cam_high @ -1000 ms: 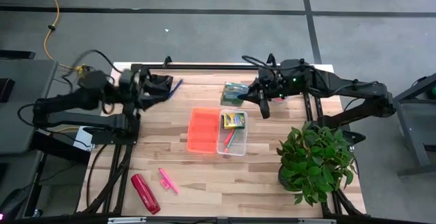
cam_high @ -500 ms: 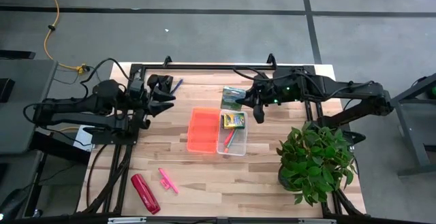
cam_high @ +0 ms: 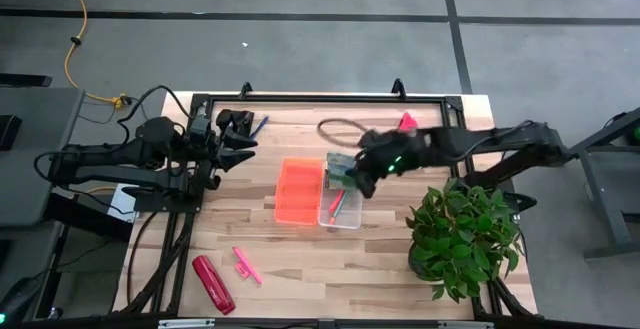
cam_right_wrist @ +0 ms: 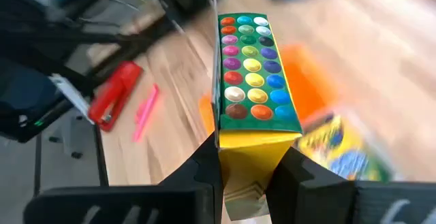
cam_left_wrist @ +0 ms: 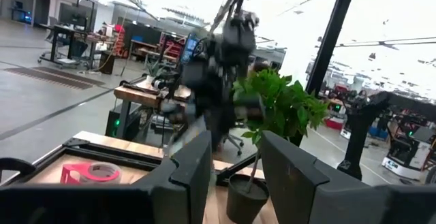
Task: Pack school essentials
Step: Put the crayon box in the supply box
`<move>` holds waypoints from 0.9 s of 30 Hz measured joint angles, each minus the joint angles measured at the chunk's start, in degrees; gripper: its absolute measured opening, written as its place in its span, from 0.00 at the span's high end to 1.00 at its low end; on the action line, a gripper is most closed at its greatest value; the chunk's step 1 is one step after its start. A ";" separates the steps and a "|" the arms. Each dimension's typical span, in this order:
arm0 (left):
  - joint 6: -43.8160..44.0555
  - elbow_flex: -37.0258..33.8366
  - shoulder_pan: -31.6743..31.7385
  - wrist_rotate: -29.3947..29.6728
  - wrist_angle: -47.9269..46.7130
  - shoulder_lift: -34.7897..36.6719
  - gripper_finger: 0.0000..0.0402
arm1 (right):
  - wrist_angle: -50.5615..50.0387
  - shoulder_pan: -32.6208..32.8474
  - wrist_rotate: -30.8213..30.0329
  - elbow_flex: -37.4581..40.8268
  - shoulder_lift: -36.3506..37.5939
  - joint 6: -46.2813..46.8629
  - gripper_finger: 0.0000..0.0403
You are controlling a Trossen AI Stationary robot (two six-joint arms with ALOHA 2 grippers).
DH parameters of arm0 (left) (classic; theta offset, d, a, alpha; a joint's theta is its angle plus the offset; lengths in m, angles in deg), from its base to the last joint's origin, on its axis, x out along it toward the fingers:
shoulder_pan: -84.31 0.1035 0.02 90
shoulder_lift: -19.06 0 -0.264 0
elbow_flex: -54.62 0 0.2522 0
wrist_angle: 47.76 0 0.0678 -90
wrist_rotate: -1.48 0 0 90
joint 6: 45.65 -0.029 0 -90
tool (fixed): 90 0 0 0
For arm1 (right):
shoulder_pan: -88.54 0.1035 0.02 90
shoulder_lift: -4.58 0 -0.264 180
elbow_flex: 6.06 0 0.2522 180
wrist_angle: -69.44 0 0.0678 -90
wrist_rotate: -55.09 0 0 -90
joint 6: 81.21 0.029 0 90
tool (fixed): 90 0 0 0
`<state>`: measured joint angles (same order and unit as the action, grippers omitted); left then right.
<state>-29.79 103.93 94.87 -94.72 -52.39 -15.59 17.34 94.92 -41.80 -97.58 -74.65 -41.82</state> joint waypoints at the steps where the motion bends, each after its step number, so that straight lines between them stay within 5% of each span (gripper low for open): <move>1: 0.00 0.00 0.00 0.01 0.08 -0.02 0.71 | -0.18 0.83 -0.03 0.00 -1.55 2.71 0.86; 6: 0.00 0.00 0.00 0.00 0.14 -0.04 0.71 | -1.66 4.00 0.94 -0.99 -9.86 13.48 0.86; 12: -0.01 0.00 0.00 0.00 0.14 -0.04 0.71 | -17.55 5.85 -2.26 -12.13 -20.31 20.50 0.86; 20: -1.06 0.00 0.00 -0.02 0.13 -0.04 0.71 | -38.40 5.52 -6.71 -27.62 -36.06 16.03 0.86; 27: -1.51 0.00 0.00 -0.02 0.12 -0.04 0.71 | -43.73 5.26 -8.36 -38.68 -45.25 9.59 0.86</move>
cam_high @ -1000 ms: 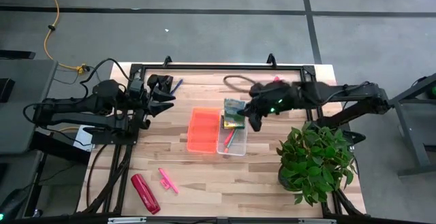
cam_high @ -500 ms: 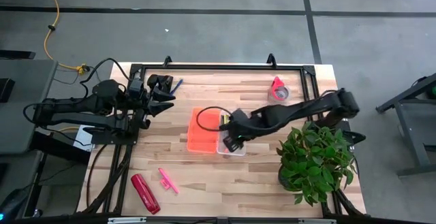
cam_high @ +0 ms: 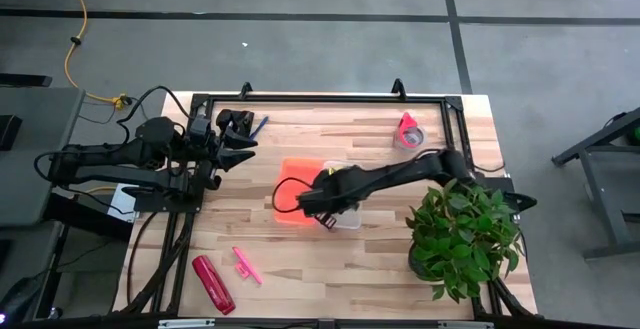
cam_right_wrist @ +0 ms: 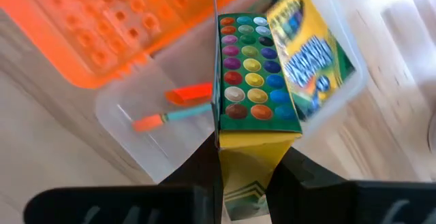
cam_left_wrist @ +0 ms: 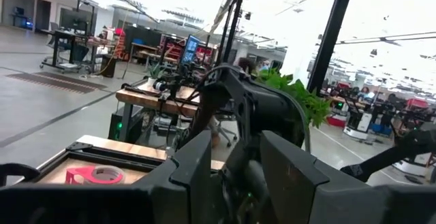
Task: Pack school essentials
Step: Put the crayon box in the supply box
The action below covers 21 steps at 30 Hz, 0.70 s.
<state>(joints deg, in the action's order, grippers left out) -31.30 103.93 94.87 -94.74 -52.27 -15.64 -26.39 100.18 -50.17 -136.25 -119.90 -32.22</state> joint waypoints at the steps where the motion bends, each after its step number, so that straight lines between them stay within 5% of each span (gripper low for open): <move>1: -0.02 0.00 0.00 0.00 0.00 0.00 0.71 | -0.77 0.00 -0.50 -1.20 -1.00 -0.02 0.86; 7: -0.02 0.00 0.00 0.00 0.02 0.00 0.71 | -8.17 -0.11 -0.06 -4.27 -5.69 3.00 0.86; 21: -2.58 0.00 0.00 0.00 0.02 0.00 0.71 | -7.53 -0.40 -2.99 -3.81 -5.95 10.95 0.86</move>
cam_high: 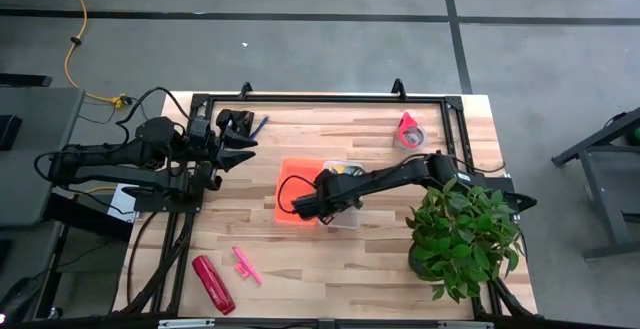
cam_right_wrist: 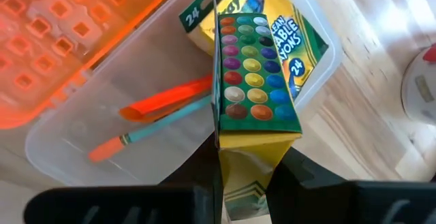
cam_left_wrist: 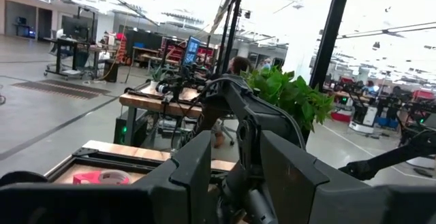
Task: Pack school essentials
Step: Put the crayon box in the supply box
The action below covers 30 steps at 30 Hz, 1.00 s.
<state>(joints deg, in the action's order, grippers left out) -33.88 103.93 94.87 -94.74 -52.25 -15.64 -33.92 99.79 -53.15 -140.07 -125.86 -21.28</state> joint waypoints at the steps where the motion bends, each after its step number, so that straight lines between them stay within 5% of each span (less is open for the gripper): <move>1: 0.00 0.00 0.00 0.00 0.00 0.00 0.71 | -0.20 -0.11 0.00 0.00 0.00 0.05 0.86; 23: 0.00 0.00 0.00 0.37 -0.04 0.00 0.71 | -0.18 -1.29 1.64 3.96 -0.20 -0.75 0.86; 30: 0.00 0.00 0.00 0.90 -0.06 0.00 0.71 | -0.34 -1.29 1.67 3.96 -0.20 -0.43 0.70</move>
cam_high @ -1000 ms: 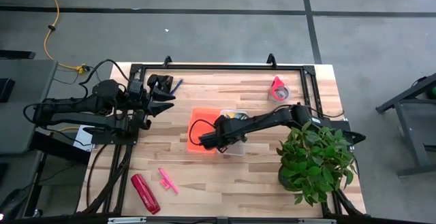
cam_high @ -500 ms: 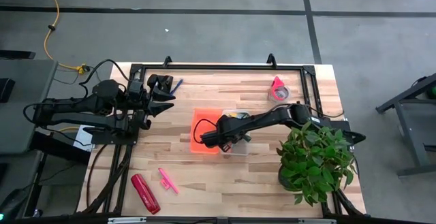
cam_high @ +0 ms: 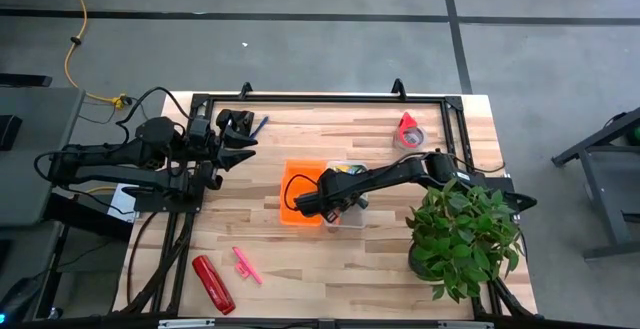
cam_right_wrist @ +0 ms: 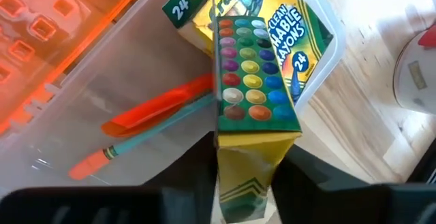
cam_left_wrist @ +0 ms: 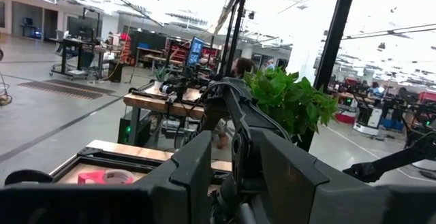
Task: Pack school essentials
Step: Put the crayon box in the supply box
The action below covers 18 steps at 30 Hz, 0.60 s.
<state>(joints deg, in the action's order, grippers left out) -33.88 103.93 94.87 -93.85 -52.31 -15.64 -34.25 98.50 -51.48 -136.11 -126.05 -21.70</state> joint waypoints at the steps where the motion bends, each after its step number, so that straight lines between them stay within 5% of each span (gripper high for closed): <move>1: 0.00 0.00 0.00 0.00 -0.03 0.00 0.71 | -0.04 0.00 0.09 0.00 0.00 0.02 0.67; 8: 0.00 0.00 0.00 0.22 -0.31 0.00 0.71 | -0.02 -0.02 3.62 0.00 0.02 -0.21 0.52; 18: 0.00 0.00 0.00 0.22 -0.37 0.00 0.71 | -0.03 0.75 8.10 -2.86 0.13 -5.41 0.50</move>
<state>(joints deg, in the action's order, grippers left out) -33.88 103.93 94.87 -93.63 -52.68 -15.64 -34.28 99.25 -43.38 -138.97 -125.92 -27.11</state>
